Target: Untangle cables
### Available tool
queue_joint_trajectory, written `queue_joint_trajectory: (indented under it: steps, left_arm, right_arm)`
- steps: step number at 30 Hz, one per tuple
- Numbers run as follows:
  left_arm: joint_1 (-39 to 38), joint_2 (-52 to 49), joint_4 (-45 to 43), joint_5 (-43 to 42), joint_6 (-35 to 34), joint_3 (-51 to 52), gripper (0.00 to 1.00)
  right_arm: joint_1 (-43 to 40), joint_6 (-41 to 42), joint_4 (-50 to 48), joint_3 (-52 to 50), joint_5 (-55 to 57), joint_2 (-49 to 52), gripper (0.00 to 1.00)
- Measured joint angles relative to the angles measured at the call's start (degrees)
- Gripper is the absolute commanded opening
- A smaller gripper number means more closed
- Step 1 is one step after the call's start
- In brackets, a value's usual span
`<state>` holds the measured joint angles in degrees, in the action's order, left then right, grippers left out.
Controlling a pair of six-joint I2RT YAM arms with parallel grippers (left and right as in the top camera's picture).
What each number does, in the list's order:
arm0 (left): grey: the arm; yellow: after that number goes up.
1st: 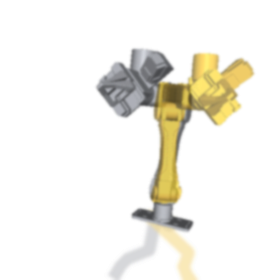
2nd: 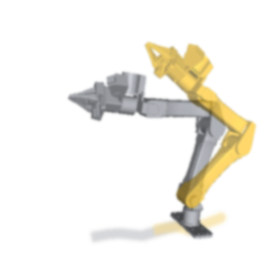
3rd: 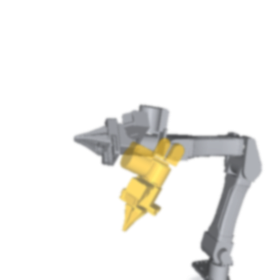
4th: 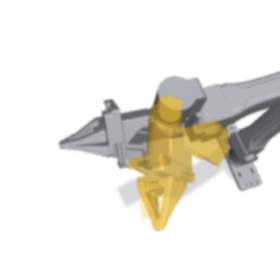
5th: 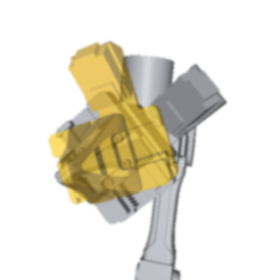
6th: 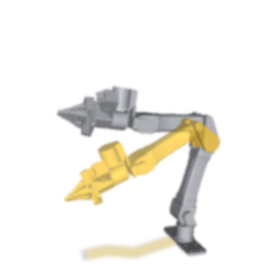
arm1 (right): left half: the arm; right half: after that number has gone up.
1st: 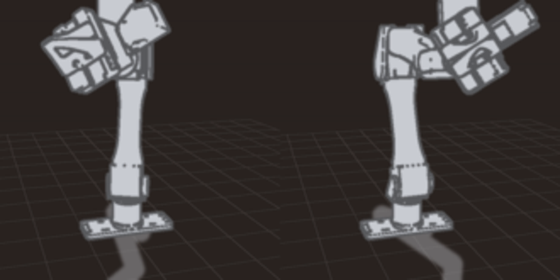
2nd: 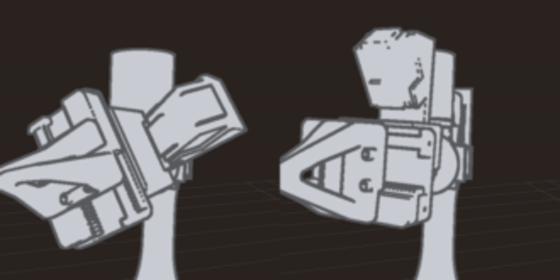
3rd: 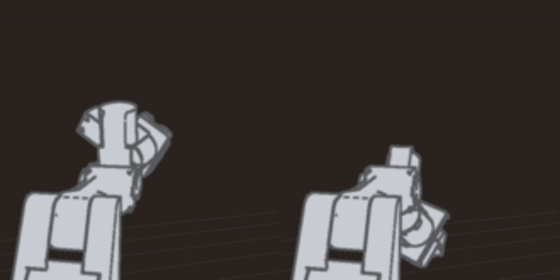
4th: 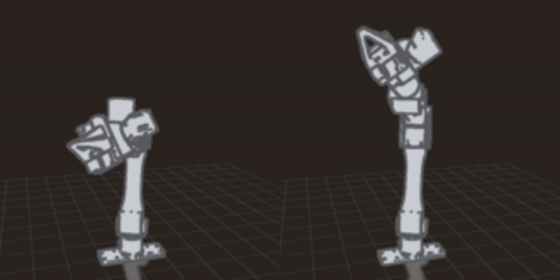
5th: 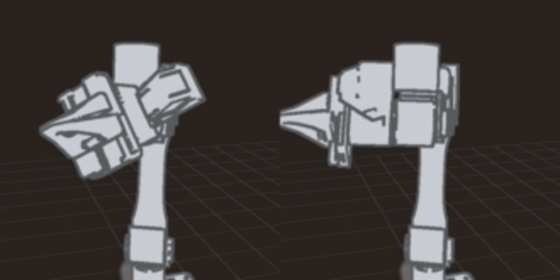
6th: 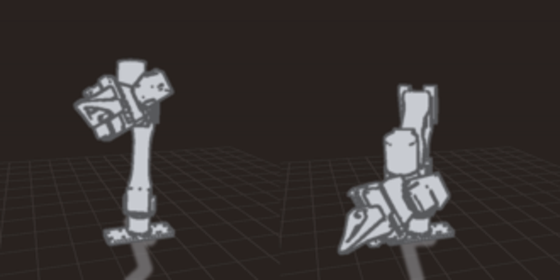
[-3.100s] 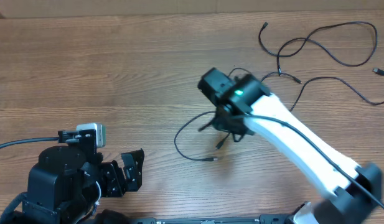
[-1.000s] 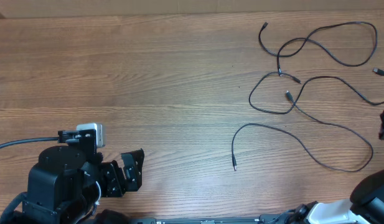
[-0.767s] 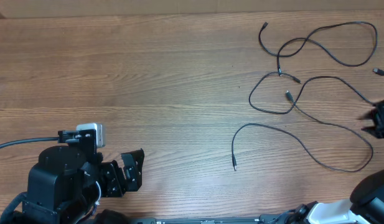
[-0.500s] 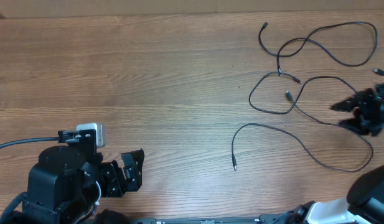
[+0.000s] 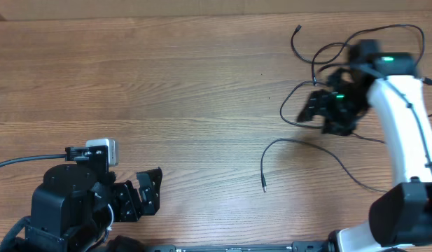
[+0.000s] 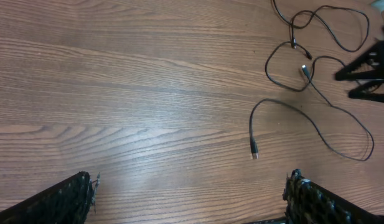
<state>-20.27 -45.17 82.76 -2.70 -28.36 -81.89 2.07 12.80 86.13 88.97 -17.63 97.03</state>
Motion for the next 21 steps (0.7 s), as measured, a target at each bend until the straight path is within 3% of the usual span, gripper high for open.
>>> queue_joint_trajectory:
  steps: [11, 21]
  left_arm:
    - [0.0, 0.0, 0.0, 0.0, 0.0, 0.0, 1.00]
    - [0.0, 0.0, 0.0, 0.0, 0.0, 0.0, 0.99]
  right_arm:
    - [22.5, 18.6, -7.8, 0.0, 15.8, 0.0, 0.83]
    - [25.6, 22.3, -9.8, 0.0, 18.3, 4.9, 0.78]
